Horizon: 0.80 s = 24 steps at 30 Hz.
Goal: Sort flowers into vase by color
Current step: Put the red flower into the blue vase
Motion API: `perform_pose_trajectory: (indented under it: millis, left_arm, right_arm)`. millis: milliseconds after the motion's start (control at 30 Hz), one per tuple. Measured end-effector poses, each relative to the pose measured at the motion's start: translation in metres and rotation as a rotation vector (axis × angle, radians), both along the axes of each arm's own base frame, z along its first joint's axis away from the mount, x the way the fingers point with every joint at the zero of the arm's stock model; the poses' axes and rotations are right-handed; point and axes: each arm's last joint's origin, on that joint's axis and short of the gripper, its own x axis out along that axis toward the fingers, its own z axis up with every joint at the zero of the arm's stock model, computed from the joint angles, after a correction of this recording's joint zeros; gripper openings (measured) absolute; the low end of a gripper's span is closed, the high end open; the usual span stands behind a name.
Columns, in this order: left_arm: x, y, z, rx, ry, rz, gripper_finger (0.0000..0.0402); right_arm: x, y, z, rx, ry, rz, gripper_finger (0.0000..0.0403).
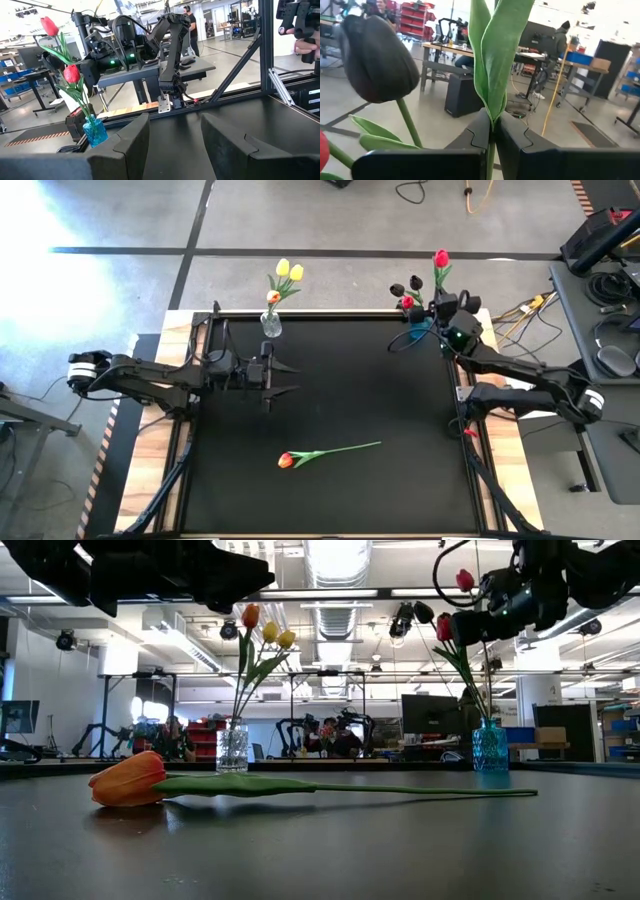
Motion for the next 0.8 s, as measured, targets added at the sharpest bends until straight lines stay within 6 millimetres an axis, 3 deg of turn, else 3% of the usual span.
perform_pose_trajectory:
  millis: [467, 800]
  left_arm:
    - [0.000, 0.000, 0.000, -0.011, 0.000, -0.002, 0.0165]
    - [0.000, 0.000, 0.000, -0.019, 0.000, -0.003, 0.0165]
  right_arm:
    - [0.001, -0.002, -0.012, 0.077, 0.001, -0.047, 0.0111]
    - [0.002, -0.003, -0.013, 0.094, 0.043, -0.041, 0.0116]
